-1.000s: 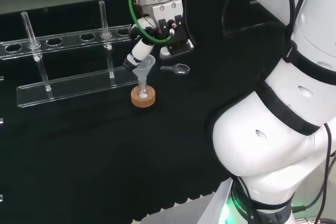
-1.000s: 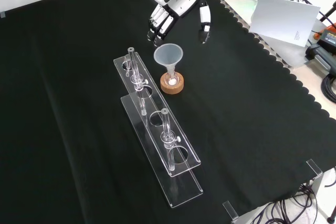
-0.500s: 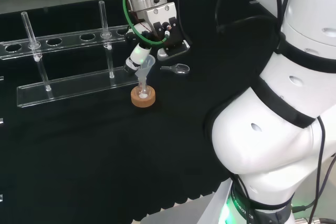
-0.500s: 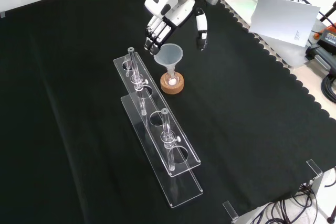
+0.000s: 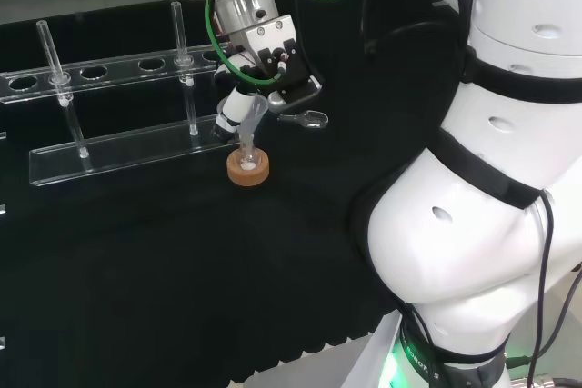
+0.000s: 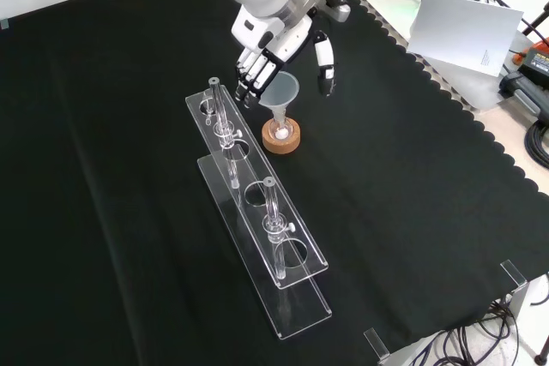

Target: Remove the funnel from the round-bottom flask.

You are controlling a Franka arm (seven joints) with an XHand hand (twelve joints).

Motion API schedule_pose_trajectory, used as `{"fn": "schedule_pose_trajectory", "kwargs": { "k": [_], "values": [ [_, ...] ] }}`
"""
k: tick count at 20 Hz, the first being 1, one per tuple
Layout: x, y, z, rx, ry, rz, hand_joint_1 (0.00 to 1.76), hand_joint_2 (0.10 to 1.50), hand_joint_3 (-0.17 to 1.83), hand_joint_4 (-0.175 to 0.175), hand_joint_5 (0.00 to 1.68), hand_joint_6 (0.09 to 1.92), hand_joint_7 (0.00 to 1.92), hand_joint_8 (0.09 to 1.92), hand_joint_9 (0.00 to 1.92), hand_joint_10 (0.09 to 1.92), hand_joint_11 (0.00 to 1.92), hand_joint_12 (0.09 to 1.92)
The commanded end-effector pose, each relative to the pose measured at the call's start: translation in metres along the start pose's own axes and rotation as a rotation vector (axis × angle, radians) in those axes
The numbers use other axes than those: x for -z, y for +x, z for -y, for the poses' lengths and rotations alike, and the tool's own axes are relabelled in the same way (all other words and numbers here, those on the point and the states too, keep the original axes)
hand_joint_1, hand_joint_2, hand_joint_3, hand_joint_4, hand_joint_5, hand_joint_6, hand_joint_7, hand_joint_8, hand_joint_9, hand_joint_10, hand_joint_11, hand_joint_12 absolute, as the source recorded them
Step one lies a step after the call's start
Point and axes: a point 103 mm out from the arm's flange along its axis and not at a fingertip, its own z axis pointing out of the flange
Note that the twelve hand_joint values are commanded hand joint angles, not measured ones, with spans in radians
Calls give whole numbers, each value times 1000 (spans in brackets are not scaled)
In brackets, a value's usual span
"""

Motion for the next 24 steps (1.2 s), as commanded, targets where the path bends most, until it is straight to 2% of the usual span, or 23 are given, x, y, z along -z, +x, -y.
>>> {"fn": "schedule_pose_trajectory", "kwargs": {
  "k": [1,5,8,13,17,20,24],
  "values": [
    [-5,-7,-9,-14,6,32,623,694,194,27,66,87,35,87,16,886,112,1558],
    [-6,-16,-10,-28,0,54,684,710,209,29,112,87,61,87,63,873,118,1542],
    [-7,-18,-10,-28,-6,56,720,705,253,27,167,87,93,95,193,778,141,1514],
    [-11,-13,-16,2,-32,54,748,666,387,18,252,87,145,377,420,614,196,1465],
    [-11,-10,-18,8,-39,62,751,655,426,11,273,87,155,474,477,588,211,1448],
    [-9,-12,-16,-10,-81,84,755,653,449,6,326,87,201,533,541,580,241,1423],
    [-2,-17,-9,-54,-137,142,781,679,489,8,574,118,421,604,761,538,430,1325]
  ]
}}
